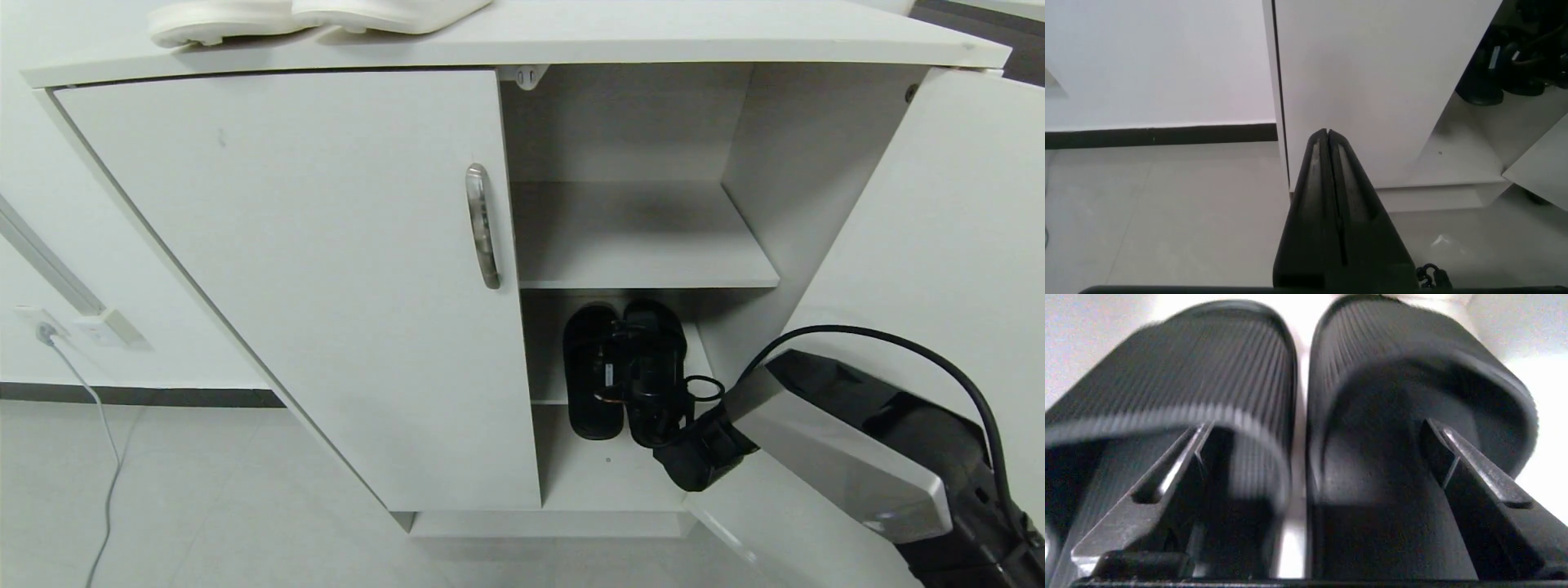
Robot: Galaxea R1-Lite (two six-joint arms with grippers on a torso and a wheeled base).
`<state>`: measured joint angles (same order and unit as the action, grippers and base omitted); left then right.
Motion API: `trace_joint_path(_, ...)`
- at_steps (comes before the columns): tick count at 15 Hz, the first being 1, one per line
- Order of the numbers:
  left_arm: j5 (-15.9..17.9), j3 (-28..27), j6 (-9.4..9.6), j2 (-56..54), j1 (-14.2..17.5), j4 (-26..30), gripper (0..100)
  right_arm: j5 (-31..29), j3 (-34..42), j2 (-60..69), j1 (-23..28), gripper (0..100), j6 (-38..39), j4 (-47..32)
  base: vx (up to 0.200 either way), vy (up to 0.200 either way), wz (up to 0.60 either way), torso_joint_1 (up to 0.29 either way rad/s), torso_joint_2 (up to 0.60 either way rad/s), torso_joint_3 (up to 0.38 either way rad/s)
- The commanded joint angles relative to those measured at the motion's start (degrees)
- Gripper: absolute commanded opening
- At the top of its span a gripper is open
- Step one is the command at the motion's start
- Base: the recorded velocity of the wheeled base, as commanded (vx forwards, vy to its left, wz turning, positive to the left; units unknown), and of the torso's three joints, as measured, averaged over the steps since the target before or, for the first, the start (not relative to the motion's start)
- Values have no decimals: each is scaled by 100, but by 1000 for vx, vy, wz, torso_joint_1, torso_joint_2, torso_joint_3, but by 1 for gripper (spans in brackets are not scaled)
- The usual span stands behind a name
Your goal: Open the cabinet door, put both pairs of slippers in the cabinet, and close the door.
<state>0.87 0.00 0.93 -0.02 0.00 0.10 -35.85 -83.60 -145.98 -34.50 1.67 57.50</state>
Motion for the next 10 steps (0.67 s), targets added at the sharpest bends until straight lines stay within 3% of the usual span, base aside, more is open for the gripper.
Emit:
trace_joint_path(1,1,0,-5,2,0,-1,0,-18,925,668,-154,100,18,341,0,0,0,0,0,0)
trace_joint_path(6,1,0,-5,2,0,-1,0,-133,2718,1336,-496,100,26,1413,0,0,0,0,0,0)
trace_joint_path(10,1,0,-14,2,0,-1,0,-291,3377,1573,-716,100,26,1896,0,0,0,0,0,0)
